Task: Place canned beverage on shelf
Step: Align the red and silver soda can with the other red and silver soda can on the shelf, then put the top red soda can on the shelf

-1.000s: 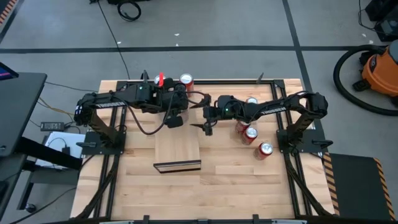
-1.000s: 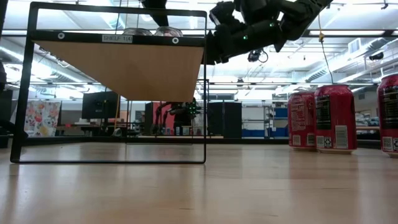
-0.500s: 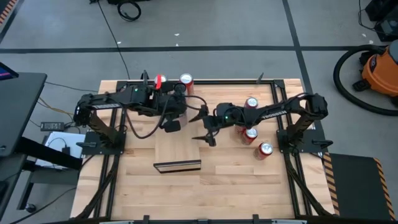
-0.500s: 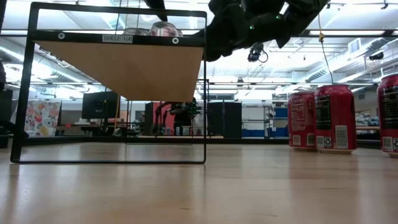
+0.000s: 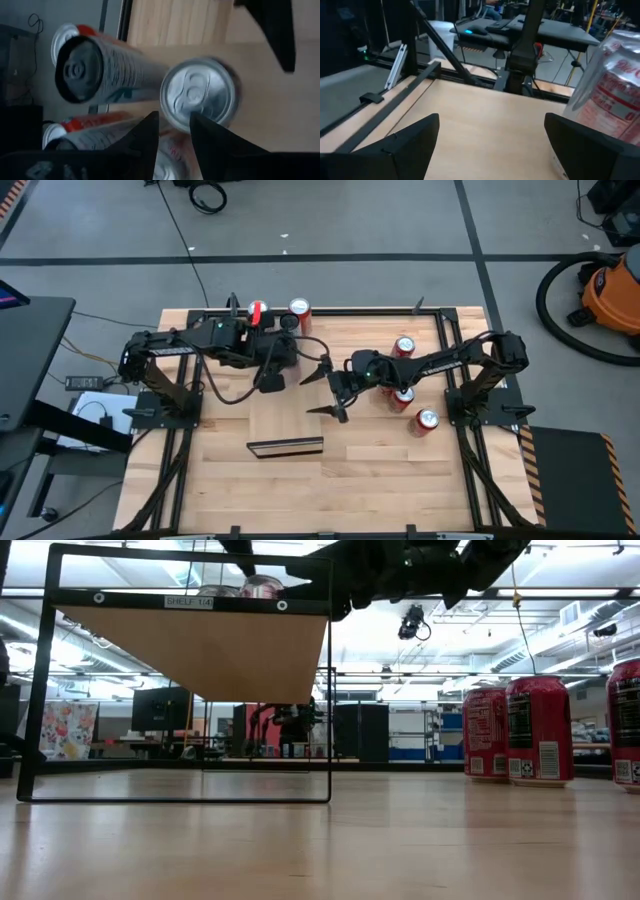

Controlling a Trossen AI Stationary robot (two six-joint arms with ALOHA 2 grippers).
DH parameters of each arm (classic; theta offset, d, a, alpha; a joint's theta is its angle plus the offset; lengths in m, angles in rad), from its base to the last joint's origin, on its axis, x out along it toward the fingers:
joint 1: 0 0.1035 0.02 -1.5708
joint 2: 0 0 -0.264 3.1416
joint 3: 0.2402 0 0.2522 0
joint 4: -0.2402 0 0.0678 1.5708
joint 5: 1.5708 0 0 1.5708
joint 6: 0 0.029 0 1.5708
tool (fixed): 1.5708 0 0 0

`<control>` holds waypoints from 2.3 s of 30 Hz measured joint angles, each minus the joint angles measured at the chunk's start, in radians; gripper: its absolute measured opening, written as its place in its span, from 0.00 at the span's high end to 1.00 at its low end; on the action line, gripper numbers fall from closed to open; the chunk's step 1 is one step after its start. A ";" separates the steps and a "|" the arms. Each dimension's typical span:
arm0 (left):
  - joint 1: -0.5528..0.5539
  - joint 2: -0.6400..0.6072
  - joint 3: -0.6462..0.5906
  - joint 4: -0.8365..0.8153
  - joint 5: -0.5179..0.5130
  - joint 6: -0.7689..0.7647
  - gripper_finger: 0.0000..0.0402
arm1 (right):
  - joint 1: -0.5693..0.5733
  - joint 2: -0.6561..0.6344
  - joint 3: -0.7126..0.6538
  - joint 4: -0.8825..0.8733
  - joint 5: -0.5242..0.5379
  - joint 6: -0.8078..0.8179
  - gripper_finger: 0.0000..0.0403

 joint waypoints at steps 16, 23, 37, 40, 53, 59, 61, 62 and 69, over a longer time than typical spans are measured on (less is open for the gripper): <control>-0.098 0.005 0.000 -0.063 0.012 0.021 0.70 | -0.013 0.000 0.000 -0.022 0.032 -0.001 0.08; -0.091 0.011 -0.054 -0.030 -0.021 0.149 0.70 | -0.013 0.000 0.000 -0.075 0.034 -0.001 0.08; -0.092 0.011 -0.067 0.026 -0.032 0.154 0.70 | -0.014 -0.050 0.000 -0.186 0.064 -0.021 0.08; -0.102 0.009 -0.062 0.015 -0.030 0.147 0.70 | -0.013 -0.103 0.000 -0.284 0.123 -0.049 0.08; -0.192 0.004 -0.014 0.047 -0.023 -0.039 0.70 | -0.134 -0.376 0.000 -0.905 0.406 -0.002 0.08; -0.190 0.006 -0.014 0.047 -0.028 -0.085 0.70 | -0.345 -0.413 0.000 -1.091 0.401 0.035 0.08; -0.190 0.006 -0.014 0.048 -0.028 -0.086 0.70 | -0.414 -0.408 0.000 -1.128 0.396 0.035 0.08; -0.190 0.006 -0.014 0.050 -0.028 -0.086 0.70 | -0.446 -0.400 0.000 -1.144 0.397 0.034 0.08; -0.190 0.006 -0.014 0.056 -0.028 -0.089 0.70 | -0.595 -0.320 0.000 -1.235 0.421 0.043 0.08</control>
